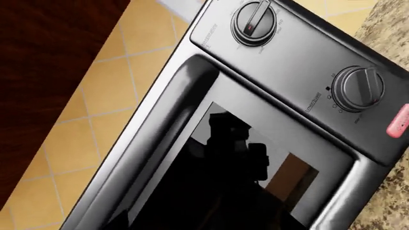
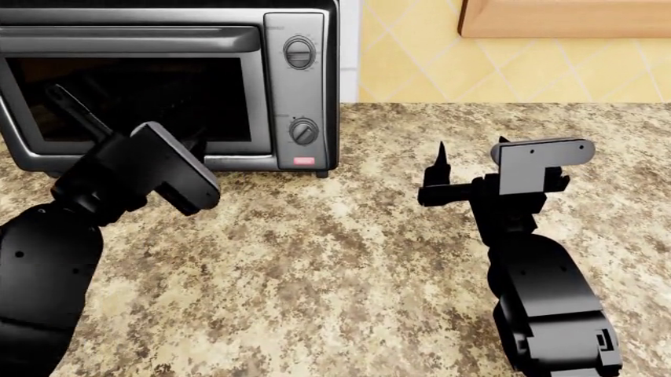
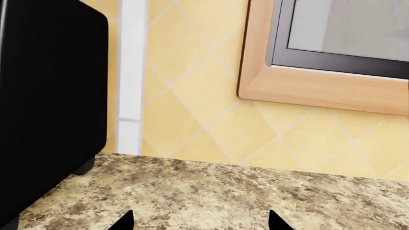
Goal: Open the toaster oven door.
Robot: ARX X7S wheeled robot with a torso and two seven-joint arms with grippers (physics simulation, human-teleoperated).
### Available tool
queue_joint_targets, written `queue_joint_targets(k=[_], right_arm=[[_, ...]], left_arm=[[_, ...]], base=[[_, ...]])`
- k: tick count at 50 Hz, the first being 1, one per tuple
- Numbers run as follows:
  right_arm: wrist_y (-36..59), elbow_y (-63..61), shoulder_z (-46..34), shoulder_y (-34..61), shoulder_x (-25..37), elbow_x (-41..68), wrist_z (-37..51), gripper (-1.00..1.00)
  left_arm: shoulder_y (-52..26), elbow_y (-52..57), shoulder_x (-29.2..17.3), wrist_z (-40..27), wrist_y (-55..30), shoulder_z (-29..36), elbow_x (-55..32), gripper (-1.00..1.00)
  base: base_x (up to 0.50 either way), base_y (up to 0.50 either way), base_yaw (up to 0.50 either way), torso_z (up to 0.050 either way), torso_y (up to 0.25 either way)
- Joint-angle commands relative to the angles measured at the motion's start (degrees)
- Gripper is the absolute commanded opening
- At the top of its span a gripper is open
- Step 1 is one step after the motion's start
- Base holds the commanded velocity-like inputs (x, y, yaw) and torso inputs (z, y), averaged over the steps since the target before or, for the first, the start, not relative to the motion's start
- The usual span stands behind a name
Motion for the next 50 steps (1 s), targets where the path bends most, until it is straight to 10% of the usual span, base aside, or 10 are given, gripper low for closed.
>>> queue_joint_targets(k=[1, 17, 50], right_arm=[[-1.26, 0.58, 0.23, -0.55, -0.02, 0.58, 0.11, 1.00], [-1.95, 0.94, 0.10, -0.69, -0.24, 1.45, 0.11, 1.00], [-2.11, -0.40, 0.59, -1.93, 0.58, 3.13, 0.56, 1.00]], left_arm=[[-5.61, 2.07, -13.55, 10.53, 4.15, 8.22, 8.43, 1.00], [-18.06, -2.95, -17.49, 22.34, 9.71, 12.07, 14.15, 1.00], [-38.21, -34.08, -0.27, 27.19, 19.79, 27.38, 29.47, 1.00]], base=[[0.00, 0.00, 0.00, 0.000, 0.000], [0.00, 0.00, 0.00, 0.000, 0.000], [0.00, 0.00, 0.00, 0.000, 0.000]])
